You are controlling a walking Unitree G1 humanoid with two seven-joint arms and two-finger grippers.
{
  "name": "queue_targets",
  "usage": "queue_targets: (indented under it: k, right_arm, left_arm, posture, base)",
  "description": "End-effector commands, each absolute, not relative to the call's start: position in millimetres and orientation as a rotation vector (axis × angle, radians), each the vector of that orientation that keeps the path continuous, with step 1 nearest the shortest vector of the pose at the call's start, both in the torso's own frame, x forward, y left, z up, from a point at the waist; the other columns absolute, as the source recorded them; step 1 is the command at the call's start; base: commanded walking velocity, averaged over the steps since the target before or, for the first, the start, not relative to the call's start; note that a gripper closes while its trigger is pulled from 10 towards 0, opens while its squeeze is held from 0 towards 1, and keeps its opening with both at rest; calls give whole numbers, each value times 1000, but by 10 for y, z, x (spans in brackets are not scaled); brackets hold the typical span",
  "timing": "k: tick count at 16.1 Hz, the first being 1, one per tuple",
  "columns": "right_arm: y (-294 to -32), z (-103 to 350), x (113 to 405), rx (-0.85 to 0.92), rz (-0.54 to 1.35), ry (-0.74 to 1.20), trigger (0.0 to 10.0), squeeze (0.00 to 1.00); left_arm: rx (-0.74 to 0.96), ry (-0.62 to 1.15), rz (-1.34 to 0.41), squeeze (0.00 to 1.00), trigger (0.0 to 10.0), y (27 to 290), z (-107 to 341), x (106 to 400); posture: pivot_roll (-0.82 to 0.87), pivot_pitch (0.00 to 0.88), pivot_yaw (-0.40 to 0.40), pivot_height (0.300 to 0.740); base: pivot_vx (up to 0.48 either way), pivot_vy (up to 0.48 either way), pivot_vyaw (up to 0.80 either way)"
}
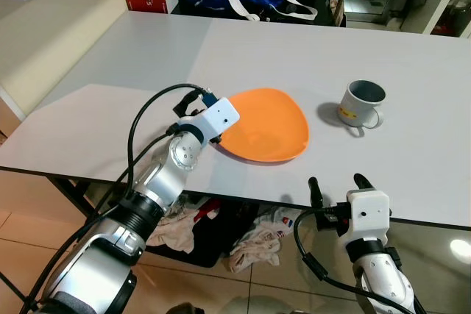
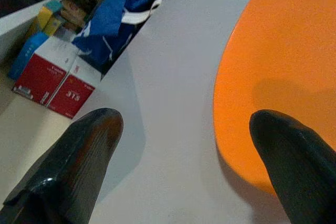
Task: Setting the table
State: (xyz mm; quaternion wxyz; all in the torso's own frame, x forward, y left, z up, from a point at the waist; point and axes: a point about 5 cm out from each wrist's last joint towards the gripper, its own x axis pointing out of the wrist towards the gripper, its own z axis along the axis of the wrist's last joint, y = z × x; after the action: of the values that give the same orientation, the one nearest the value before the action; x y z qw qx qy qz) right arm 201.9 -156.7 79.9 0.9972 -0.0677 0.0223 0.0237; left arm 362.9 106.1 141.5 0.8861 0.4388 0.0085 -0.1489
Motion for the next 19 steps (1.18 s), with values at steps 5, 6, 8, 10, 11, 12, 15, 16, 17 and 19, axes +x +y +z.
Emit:
queue_targets:
  k: [5,6,8,10,11,12,15,16,17,19]
  right_arm:
    - [-1575,792,2062,-132,38,30,10000,0]
    - [-1580,795,2074,-135,36,24,10000,0]
    - [-1646,856,2175,-150,8,-10,10000,0]
    - [-1665,898,2217,-151,-4,-29,10000,0]
    - [-1695,980,2299,-146,-32,-60,10000,0]
    - [-1720,1016,2346,-136,-60,-69,10000,0]
    - [-1733,1004,2341,-140,-78,-62,10000,0]
    - [-1726,994,2337,-139,-79,-59,10000,0]
    - [-1717,982,2333,-130,-84,-55,10000,0]
    - [-1739,970,2326,-131,-88,-52,10000,0]
  left_arm:
    - [808,24,-312,0,10000,1133,1498,3706]
    - [605,58,-262,0,10000,1195,1551,3733]
    - [109,85,-162,0,10000,1506,1615,3647]
    - [59,56,-177,0,10000,1559,1632,3568]
    - [53,11,-264,0,10000,1588,1613,3345]
    - [69,13,-353,0,10000,1579,1522,3132]
    - [72,14,-442,0,10000,1465,1480,2929]
    - [62,20,-457,0,10000,1430,1480,2910]
    - [27,23,-472,0,10000,1374,1492,2905]
    - [22,23,-454,0,10000,1363,1493,2929]
  posture:
    - [-117,0,28,740]
    - [-117,0,29,740]
    - [-107,0,30,740]
    - [-93,0,24,740]
    - [-66,0,20,740]
    - [-58,0,21,740]
    - [-52,0,31,740]
    - [-54,0,31,740]
    - [-54,0,31,740]
    - [-71,0,31,740]
  base:
    - [0,0,0]
    - [0,0,0]
    - [0,0,0]
    - [0,0,0]
    - [0,0,0]
    - [0,0,0]
    - [0,0,0]
    - [0,0,0]
    - [0,0,0]
    - [0,186,0]
